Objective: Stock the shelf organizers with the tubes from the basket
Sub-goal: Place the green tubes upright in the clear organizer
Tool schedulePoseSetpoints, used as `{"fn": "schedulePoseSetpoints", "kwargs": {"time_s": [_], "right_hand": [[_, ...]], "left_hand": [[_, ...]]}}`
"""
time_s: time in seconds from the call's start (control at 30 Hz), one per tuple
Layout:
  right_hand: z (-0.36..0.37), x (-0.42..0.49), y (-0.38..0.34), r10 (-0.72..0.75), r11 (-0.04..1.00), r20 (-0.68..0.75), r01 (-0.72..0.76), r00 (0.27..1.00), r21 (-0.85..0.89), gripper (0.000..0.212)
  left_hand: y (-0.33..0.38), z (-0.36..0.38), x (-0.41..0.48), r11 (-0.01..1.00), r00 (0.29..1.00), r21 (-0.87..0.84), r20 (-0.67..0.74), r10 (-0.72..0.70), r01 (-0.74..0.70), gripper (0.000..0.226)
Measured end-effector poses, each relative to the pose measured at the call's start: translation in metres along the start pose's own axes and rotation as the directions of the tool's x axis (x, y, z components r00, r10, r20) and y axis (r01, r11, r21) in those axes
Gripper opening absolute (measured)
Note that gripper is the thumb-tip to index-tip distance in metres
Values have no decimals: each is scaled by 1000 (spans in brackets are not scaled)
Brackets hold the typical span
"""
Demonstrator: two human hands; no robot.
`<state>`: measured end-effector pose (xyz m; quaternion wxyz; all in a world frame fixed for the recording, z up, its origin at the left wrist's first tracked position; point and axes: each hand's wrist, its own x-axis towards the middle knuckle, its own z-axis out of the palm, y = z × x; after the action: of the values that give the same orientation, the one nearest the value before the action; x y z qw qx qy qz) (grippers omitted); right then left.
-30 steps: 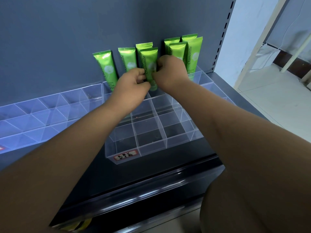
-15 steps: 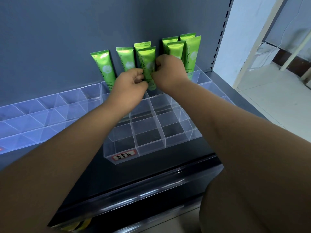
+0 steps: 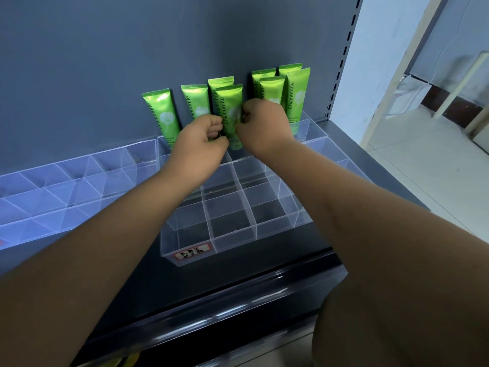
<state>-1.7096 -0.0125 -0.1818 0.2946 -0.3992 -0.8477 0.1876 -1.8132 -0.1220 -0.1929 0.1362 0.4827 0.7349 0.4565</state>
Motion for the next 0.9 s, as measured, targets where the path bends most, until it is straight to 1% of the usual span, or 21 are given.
{"fn": "schedulePoseSetpoints", "kwargs": {"time_s": [0.3,0.5,0.63,0.73,0.8,0.9], "right_hand": [[-2,-1,4,-19,1000,9,19,1000,-22,32],[-14,-7,1,10,998,-15,-9,1000,55,36],[-24,-17,0,24,998,-12,-23,1000,62,37],[-33,-30,-5,29,999,-37,-28,999,41,38],[-39,-45,-13,-32,999,-51,33,998,9,42],[-44,-70,-33,-194,981,-64,192,979,-24,44]], "left_hand": [[2,2,-2,1000,1000,23,-2,0,0,44],[6,1,-8,999,1000,37,-23,3,-2,45],[10,-1,-20,981,994,182,-69,85,-71,41],[22,-3,-35,963,984,246,-114,140,-108,40],[31,-7,-50,950,978,290,-132,164,-120,41],[42,-21,-74,916,966,376,-151,210,-140,39]]}}
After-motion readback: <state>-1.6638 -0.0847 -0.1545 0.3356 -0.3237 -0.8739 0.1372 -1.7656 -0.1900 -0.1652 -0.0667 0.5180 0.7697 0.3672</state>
